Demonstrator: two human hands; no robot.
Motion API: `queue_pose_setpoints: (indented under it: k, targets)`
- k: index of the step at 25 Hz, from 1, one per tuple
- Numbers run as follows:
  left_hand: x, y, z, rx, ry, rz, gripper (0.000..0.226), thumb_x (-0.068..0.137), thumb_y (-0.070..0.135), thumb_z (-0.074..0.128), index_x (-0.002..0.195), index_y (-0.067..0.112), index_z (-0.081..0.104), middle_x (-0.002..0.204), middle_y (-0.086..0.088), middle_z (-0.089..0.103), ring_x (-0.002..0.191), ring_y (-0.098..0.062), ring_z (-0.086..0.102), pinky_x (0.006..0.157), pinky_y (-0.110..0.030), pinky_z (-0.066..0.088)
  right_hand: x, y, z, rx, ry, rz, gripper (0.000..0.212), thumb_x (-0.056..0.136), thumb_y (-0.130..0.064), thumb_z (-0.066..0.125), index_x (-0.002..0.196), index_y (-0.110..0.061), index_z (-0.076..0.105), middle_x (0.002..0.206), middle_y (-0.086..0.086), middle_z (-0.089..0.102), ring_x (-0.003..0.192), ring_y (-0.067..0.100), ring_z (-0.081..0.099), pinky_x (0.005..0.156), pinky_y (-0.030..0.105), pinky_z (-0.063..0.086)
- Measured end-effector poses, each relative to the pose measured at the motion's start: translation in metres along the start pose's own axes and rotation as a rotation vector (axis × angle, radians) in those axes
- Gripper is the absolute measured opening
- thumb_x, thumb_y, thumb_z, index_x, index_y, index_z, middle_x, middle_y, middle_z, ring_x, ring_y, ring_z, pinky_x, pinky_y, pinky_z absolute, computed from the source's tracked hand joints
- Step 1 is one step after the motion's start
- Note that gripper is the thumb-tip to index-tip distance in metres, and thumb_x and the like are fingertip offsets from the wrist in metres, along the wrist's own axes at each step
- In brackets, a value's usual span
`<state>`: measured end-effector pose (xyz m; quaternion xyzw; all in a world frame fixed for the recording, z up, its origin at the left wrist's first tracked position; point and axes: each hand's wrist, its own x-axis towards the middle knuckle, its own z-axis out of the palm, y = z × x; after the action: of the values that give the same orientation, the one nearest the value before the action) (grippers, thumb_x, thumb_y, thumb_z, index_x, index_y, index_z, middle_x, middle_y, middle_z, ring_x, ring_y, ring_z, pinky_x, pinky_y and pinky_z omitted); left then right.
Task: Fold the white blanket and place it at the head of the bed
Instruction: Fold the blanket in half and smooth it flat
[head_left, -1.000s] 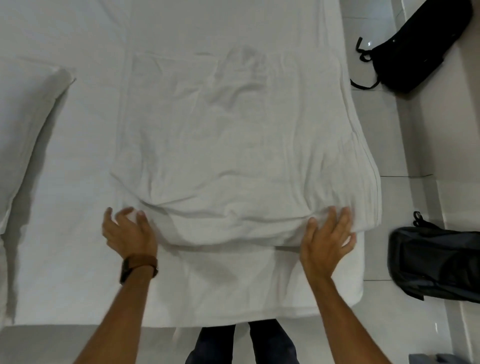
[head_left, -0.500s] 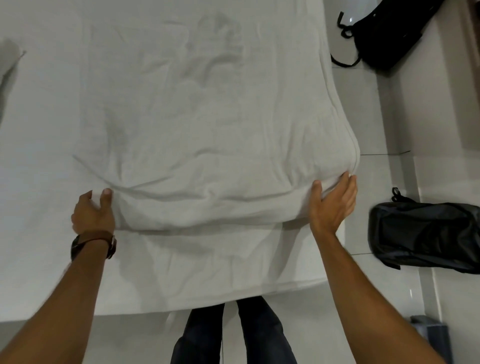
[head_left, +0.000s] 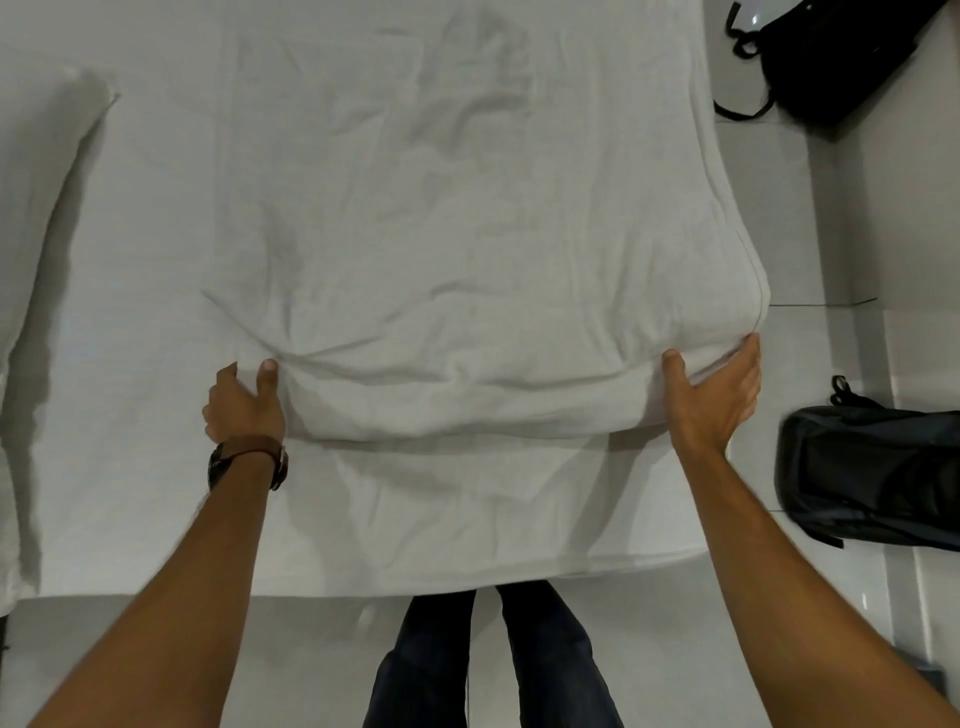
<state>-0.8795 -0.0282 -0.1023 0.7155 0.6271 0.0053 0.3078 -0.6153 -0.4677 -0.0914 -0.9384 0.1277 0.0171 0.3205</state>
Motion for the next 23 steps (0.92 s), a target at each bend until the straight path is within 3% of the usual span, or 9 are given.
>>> queue_pose_setpoints:
  k: [4,9,12,18,23]
  targets:
    - [0.000,-0.005,0.002,-0.018,0.008,0.004,0.068,0.106,0.058,0.050,0.153,0.009,0.044,0.148,-0.024,0.058,0.139,-0.047,0.048,0.117,-0.058,0.036,0.007,-0.008,-0.006,0.025,-0.092,0.096,0.111,0.084,-0.049,0.082,0.171,-0.015,0.023,0.168,0.011,0.048,0.152,0.037,0.046,0.129,0.054,0.024]
    - [-0.008,-0.010,0.002,-0.046,0.003,-0.025,0.061,0.107,0.056,0.048,0.152,0.014,0.045,0.138,-0.026,0.063,0.133,-0.050,0.052,0.111,-0.059,0.042,0.005,-0.012,-0.013,0.014,-0.125,0.142,0.073,0.082,-0.045,0.075,0.145,-0.012,0.057,0.134,0.011,0.071,0.125,0.039,0.066,0.120,0.056,0.043]
    - [-0.020,-0.008,-0.004,-0.050,-0.019,-0.035,0.058,0.108,0.055,0.046,0.149,0.013,0.048,0.139,-0.025,0.063,0.133,-0.050,0.051,0.111,-0.058,0.041,0.006,-0.011,-0.017,0.032,-0.151,0.155,0.065,0.081,-0.042,0.076,0.136,-0.010,0.063,0.130,0.013,0.073,0.120,0.040,0.069,0.110,0.059,0.055]
    - [-0.023,-0.006,-0.013,-0.043,-0.029,-0.049,0.054,0.108,0.056,0.042,0.133,0.010,0.056,0.133,-0.021,0.066,0.127,-0.048,0.055,0.108,-0.058,0.044,0.007,-0.014,-0.017,0.076,-0.198,0.177,0.082,0.082,-0.045,0.085,0.149,-0.011,0.050,0.145,0.015,0.064,0.130,0.040,0.064,0.112,0.055,0.053]
    - [-0.022,-0.002,-0.013,-0.066,-0.038,-0.082,0.066,0.103,0.069,0.038,0.125,0.010,0.059,0.123,-0.016,0.068,0.119,-0.043,0.060,0.105,-0.056,0.046,0.006,-0.021,-0.016,0.172,-0.161,0.154,0.111,0.078,-0.051,0.090,0.166,-0.017,0.032,0.165,0.008,0.043,0.148,0.030,0.049,0.123,0.044,0.043]
